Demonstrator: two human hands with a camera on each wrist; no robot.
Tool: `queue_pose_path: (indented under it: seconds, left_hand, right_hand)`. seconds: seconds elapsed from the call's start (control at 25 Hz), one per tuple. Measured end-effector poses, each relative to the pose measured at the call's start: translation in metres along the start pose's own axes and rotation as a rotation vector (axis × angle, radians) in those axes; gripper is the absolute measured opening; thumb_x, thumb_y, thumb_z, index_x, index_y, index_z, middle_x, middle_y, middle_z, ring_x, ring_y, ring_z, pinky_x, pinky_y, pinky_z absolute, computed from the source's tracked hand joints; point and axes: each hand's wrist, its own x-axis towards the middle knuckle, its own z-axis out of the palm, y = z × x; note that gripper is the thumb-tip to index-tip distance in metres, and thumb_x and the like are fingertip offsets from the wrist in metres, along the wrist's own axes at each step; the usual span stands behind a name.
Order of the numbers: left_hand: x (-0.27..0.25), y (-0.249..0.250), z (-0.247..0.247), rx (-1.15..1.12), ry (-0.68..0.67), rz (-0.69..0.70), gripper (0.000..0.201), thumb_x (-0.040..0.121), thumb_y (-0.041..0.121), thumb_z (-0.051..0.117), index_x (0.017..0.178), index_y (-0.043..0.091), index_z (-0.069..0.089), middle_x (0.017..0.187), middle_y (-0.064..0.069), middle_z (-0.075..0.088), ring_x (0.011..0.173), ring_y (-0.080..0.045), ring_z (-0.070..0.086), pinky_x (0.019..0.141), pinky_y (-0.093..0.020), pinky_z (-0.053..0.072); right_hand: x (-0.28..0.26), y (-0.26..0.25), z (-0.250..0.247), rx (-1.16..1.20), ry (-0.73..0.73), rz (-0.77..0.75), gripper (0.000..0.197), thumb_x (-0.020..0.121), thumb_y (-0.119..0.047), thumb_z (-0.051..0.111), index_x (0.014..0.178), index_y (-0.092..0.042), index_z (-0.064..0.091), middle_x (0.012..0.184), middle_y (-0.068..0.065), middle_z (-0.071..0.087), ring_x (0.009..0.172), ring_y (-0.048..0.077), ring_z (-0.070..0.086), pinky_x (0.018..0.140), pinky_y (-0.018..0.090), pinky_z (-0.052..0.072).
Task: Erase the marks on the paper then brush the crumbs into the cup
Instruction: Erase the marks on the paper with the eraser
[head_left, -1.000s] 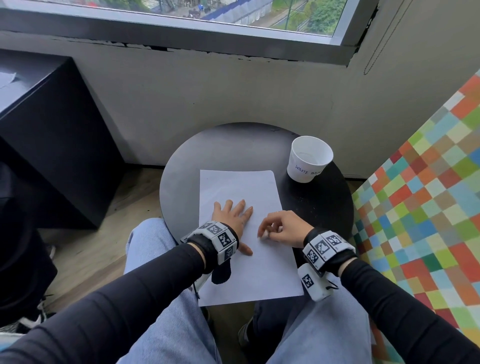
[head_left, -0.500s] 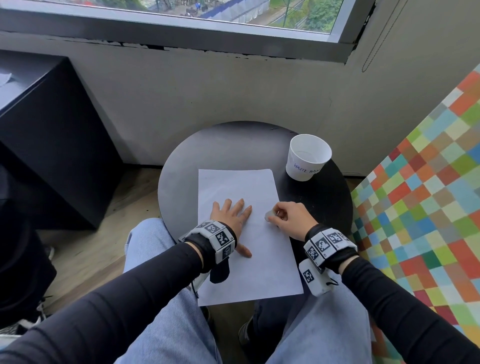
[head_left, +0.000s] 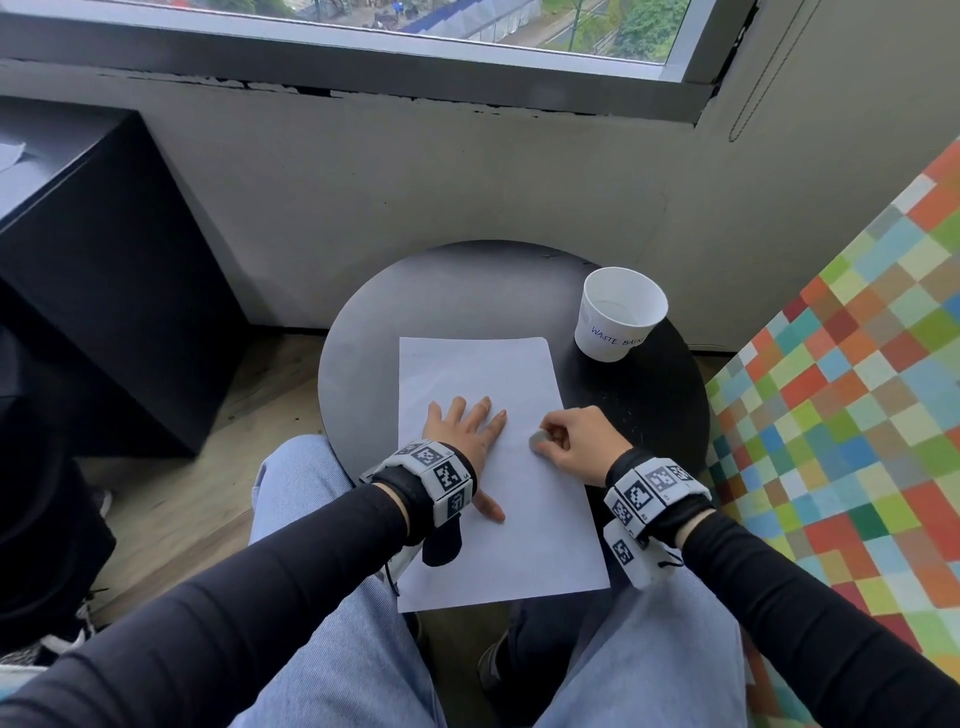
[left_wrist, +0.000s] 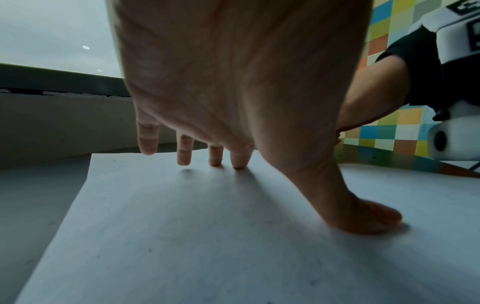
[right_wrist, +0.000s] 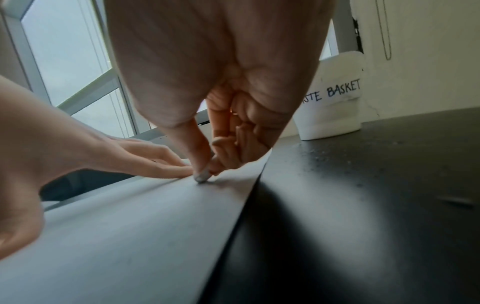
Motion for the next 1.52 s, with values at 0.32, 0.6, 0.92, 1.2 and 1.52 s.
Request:
queue_pose_path:
  seconds: [0.32,0.6,0.92,1.2,1.52]
  left_hand:
    - [-0.001,0.0,-0.002,-0.003,-0.01,-0.003,0.137,0.062,0.085,0.065,0.157,0.023,-0.011,0.165,-0.005,-0.008,0.149,-0.035,0.001,0.117,-0.054,0.01]
    - [-0.001,0.0,-0.002,-0.005,-0.006,-0.002,0.137,0.061,0.084,0.066,0.157,0.023,-0.01,0.165,-0.005,-0.007,0.149,-0.034,0.002,0.117,-0.053,0.01]
    - [-0.002,0.0,-0.002,0.005,-0.005,-0.004,0.137,0.061,0.085,0.066,0.157,0.023,-0.01,0.165,-0.004,-0.006,0.149,-0.035,0.002,0.117,-0.053,0.012]
    - [-0.001,-0.002,0.0,-0.011,0.003,0.007,0.138,0.06,0.085,0.065,0.157,0.023,-0.01,0.165,-0.004,-0.006,0.149,-0.035,0.002,0.117,-0.053,0.012]
    - [-0.001,-0.002,0.001,-0.007,0.011,0.003,0.14,0.058,0.086,0.066,0.157,0.022,-0.009,0.165,-0.005,-0.005,0.148,-0.035,0.004,0.116,-0.053,0.013]
  right_hand:
    - [-0.008,-0.004,-0.002,-0.062,-0.059,-0.082,0.015,0.084,-0.023,0.063,0.077,-0.011,0.065,0.056,-0.01,0.051,0.056,0.012,0.048,0.059,0.02,0.036]
    - [-0.009,-0.004,-0.004,-0.094,-0.056,-0.111,0.014,0.085,-0.023,0.062,0.078,-0.012,0.066,0.054,-0.012,0.047,0.057,0.012,0.047,0.059,0.02,0.035]
    - [-0.017,-0.01,0.001,-0.112,-0.079,-0.177,0.014,0.084,-0.022,0.061,0.075,-0.012,0.063,0.055,-0.011,0.048,0.057,0.014,0.046,0.06,0.023,0.036]
    - [-0.019,-0.009,0.005,-0.109,-0.076,-0.155,0.016,0.084,-0.025,0.057,0.074,-0.013,0.06,0.058,-0.007,0.05,0.058,0.018,0.047,0.06,0.028,0.043]
    - [-0.019,-0.018,0.011,-0.136,-0.124,-0.232,0.015,0.085,-0.02,0.059,0.075,-0.01,0.061,0.065,0.005,0.062,0.063,0.026,0.055,0.06,0.028,0.04]
